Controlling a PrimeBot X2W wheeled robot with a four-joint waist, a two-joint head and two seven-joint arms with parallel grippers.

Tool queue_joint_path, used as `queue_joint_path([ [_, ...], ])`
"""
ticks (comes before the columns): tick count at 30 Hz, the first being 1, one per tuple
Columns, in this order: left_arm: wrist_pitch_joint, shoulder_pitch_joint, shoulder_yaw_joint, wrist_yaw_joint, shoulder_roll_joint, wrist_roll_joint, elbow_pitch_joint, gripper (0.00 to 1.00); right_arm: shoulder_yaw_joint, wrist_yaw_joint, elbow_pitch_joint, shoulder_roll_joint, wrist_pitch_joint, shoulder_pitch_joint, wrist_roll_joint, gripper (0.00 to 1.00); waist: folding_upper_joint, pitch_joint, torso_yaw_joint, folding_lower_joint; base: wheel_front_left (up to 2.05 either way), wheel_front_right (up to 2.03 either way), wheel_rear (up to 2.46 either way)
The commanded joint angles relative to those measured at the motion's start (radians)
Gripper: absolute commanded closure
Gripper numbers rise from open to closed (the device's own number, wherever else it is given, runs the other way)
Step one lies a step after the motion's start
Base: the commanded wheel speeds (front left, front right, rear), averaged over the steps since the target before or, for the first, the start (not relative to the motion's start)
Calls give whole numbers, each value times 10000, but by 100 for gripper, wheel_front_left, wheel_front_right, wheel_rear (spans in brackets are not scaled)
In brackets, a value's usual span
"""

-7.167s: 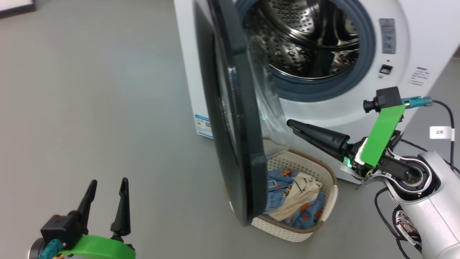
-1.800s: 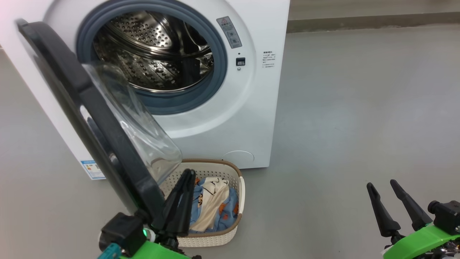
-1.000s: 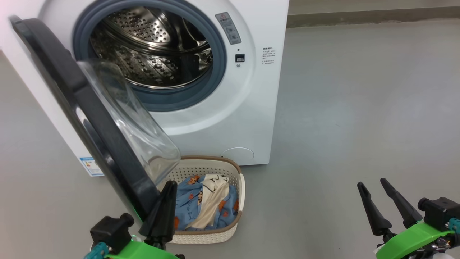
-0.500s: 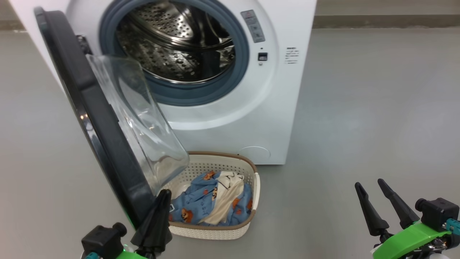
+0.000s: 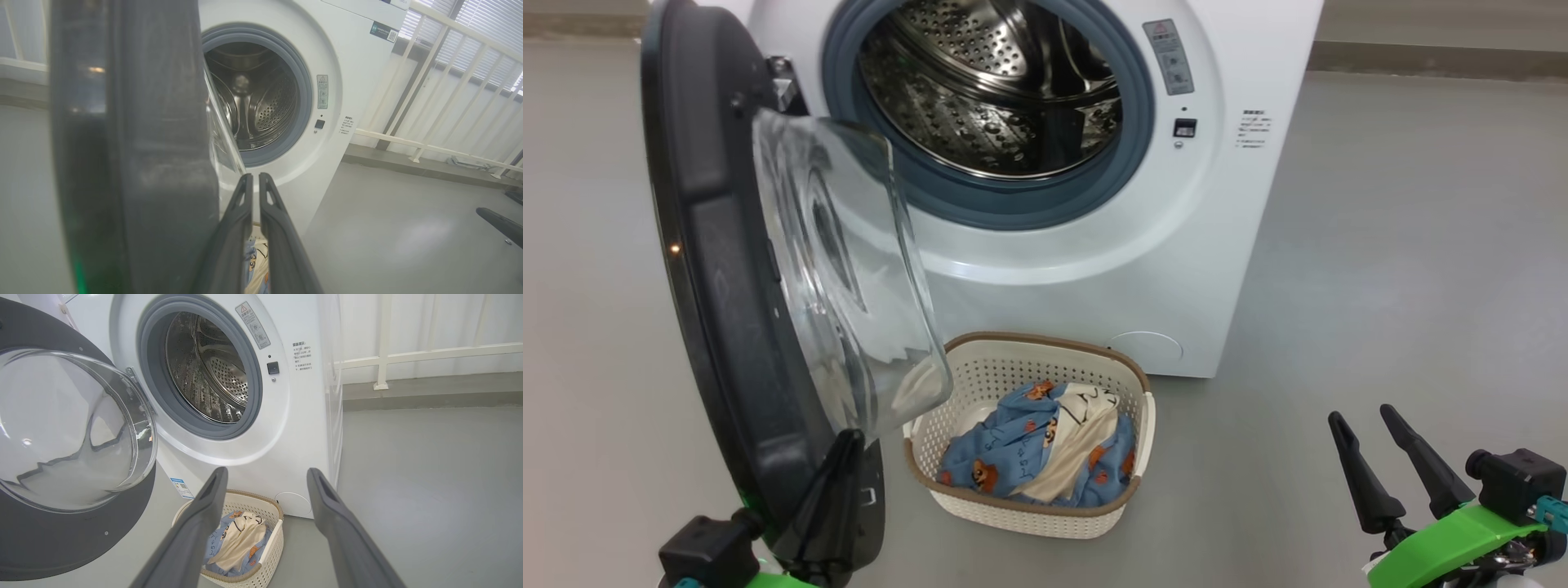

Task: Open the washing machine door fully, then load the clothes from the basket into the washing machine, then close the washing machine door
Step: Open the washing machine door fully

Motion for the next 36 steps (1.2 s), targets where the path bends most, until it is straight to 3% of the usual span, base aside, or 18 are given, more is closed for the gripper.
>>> queue_joint_path([
  [1,4,-244,572,173,217,-43,-309,100,64,56,-206,-145,-93,-261,17,0,0,14,110,0,0,0,0],
  [20,586,-786,1696,425,1106,-582,90,100,-143,56,-233,154,-93,-269,-23,0,0,153,1307,0,0,0,0],
  [36,1001,-2347,2504,462,2227,-689,1918,100,-282,56,-330,333,-93,-617,-153,0,0,851,1924,0,0,0,0],
])
